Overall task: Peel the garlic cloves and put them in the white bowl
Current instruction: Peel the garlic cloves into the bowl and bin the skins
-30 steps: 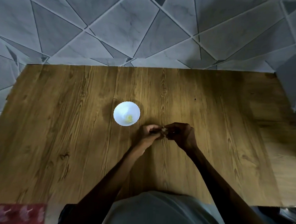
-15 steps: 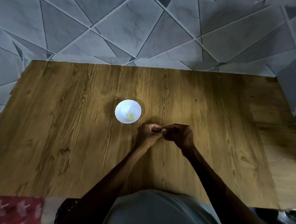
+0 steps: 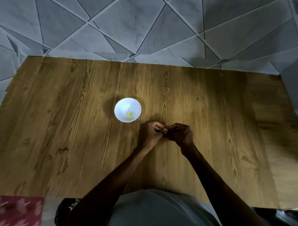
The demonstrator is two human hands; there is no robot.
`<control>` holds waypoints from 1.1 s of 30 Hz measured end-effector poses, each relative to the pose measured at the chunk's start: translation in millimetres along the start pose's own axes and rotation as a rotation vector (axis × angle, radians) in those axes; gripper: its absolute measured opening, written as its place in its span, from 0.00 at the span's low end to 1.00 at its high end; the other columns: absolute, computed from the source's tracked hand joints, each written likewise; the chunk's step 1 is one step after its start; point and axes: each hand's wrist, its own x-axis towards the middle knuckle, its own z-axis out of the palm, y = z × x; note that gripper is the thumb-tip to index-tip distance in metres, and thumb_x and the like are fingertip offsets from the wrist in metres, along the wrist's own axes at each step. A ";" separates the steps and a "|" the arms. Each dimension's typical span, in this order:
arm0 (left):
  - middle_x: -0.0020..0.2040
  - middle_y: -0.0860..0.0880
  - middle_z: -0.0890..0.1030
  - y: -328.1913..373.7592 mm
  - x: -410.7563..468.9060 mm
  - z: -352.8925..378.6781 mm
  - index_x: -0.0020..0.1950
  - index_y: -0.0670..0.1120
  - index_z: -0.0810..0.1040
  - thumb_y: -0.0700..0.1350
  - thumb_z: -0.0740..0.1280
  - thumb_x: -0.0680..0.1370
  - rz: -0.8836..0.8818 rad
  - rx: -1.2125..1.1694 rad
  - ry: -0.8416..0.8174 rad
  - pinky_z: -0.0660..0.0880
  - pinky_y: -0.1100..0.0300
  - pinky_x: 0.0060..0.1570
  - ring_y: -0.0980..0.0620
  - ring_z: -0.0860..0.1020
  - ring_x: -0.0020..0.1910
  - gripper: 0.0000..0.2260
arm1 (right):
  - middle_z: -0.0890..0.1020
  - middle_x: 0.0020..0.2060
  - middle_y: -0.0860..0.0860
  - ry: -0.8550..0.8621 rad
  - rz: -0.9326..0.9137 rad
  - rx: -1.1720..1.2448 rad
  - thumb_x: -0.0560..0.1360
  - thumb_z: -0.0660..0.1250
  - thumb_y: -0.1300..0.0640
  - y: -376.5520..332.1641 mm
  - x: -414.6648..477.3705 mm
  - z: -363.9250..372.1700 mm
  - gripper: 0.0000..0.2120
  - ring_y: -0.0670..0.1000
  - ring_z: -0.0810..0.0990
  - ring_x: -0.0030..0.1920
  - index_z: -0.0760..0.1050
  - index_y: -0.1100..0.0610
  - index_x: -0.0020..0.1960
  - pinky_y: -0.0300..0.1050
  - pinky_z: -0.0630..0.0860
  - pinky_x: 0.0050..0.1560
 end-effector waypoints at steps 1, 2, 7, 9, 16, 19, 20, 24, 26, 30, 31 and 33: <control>0.45 0.51 0.85 -0.2 1.6 0.3 0.51 0.45 0.84 0.40 0.74 0.73 0.004 0.011 -0.006 0.74 0.74 0.41 0.65 0.77 0.38 0.07 | 0.85 0.43 0.60 0.009 0.008 -0.012 0.72 0.74 0.65 -0.3 1.5 0.3 0.08 0.58 0.86 0.43 0.81 0.67 0.49 0.52 0.84 0.44; 0.45 0.51 0.85 0.3 2.7 0.5 0.51 0.45 0.84 0.39 0.74 0.73 0.010 0.017 -0.010 0.76 0.71 0.42 0.64 0.78 0.39 0.07 | 0.85 0.42 0.60 0.012 0.013 -0.019 0.71 0.74 0.65 -1.1 2.5 0.7 0.08 0.57 0.86 0.43 0.81 0.67 0.49 0.52 0.84 0.44; 0.45 0.52 0.84 4.0 6.9 3.1 0.50 0.45 0.83 0.38 0.74 0.73 0.023 0.059 -0.010 0.73 0.73 0.39 0.58 0.81 0.42 0.08 | 0.85 0.42 0.59 0.022 0.022 -0.036 0.72 0.73 0.66 -3.5 8.6 1.1 0.06 0.57 0.86 0.42 0.81 0.66 0.48 0.50 0.84 0.43; 0.45 0.51 0.84 5.7 8.4 3.9 0.50 0.45 0.83 0.38 0.74 0.73 0.028 0.070 -0.016 0.70 0.76 0.37 0.60 0.80 0.41 0.08 | 0.85 0.43 0.60 0.026 0.039 -0.045 0.72 0.73 0.67 -2.8 12.0 0.2 0.05 0.57 0.86 0.42 0.81 0.67 0.48 0.50 0.84 0.43; 0.47 0.50 0.84 5.6 8.2 9.2 0.52 0.44 0.82 0.41 0.73 0.75 0.064 0.084 -0.005 0.68 0.76 0.35 0.59 0.79 0.42 0.07 | 0.85 0.43 0.61 0.003 0.048 -0.052 0.73 0.72 0.66 -2.5 15.7 -3.7 0.05 0.56 0.86 0.43 0.80 0.67 0.48 0.50 0.84 0.44; 0.48 0.49 0.85 4.5 6.5 12.1 0.53 0.44 0.82 0.41 0.72 0.75 0.067 0.097 0.002 0.70 0.74 0.38 0.56 0.81 0.45 0.07 | 0.85 0.44 0.62 -0.021 0.039 -0.083 0.73 0.72 0.66 -1.8 17.3 -5.0 0.06 0.55 0.86 0.43 0.80 0.68 0.49 0.46 0.83 0.43; 0.48 0.49 0.85 4.2 6.1 12.4 0.53 0.44 0.82 0.41 0.72 0.75 0.070 0.101 0.007 0.70 0.75 0.39 0.56 0.81 0.45 0.07 | 0.85 0.44 0.62 -0.026 0.041 -0.089 0.73 0.73 0.66 -1.5 18.0 -5.2 0.06 0.55 0.86 0.43 0.80 0.68 0.49 0.45 0.83 0.43; 0.47 0.50 0.84 3.4 4.4 12.7 0.53 0.44 0.83 0.40 0.72 0.75 0.073 0.103 -0.001 0.68 0.77 0.36 0.58 0.80 0.43 0.07 | 0.85 0.44 0.61 -0.045 0.057 -0.100 0.71 0.74 0.65 -2.5 19.1 -6.4 0.07 0.58 0.86 0.45 0.81 0.67 0.48 0.56 0.83 0.49; 0.47 0.49 0.84 3.2 5.7 11.9 0.52 0.44 0.83 0.41 0.72 0.75 0.036 0.067 -0.019 0.72 0.72 0.40 0.55 0.81 0.45 0.07 | 0.85 0.44 0.62 -0.053 0.050 -0.109 0.71 0.74 0.64 -4.5 17.3 -7.5 0.08 0.60 0.86 0.46 0.81 0.67 0.47 0.59 0.82 0.51; 0.50 0.47 0.85 4.4 11.9 1.2 0.54 0.42 0.83 0.40 0.73 0.74 -0.010 0.021 -0.118 0.71 0.70 0.47 0.55 0.80 0.48 0.09 | 0.84 0.44 0.64 -0.082 0.024 -0.095 0.72 0.73 0.65 -5.5 14.2 -13.9 0.10 0.63 0.85 0.47 0.80 0.70 0.50 0.63 0.81 0.52; 0.51 0.47 0.85 4.7 13.5 -2.4 0.54 0.42 0.84 0.40 0.73 0.74 -0.015 0.006 -0.140 0.70 0.73 0.46 0.56 0.79 0.48 0.10 | 0.84 0.45 0.65 -0.099 0.012 -0.085 0.73 0.72 0.66 -7.0 13.1 -15.4 0.09 0.64 0.85 0.48 0.80 0.71 0.50 0.63 0.81 0.52; 0.51 0.48 0.84 4.6 15.4 -7.0 0.54 0.43 0.84 0.37 0.73 0.74 -0.050 -0.036 -0.154 0.69 0.76 0.42 0.57 0.78 0.48 0.09 | 0.84 0.45 0.66 -0.122 -0.004 -0.063 0.74 0.71 0.66 -9.2 12.3 -15.5 0.09 0.64 0.85 0.48 0.80 0.71 0.51 0.60 0.82 0.51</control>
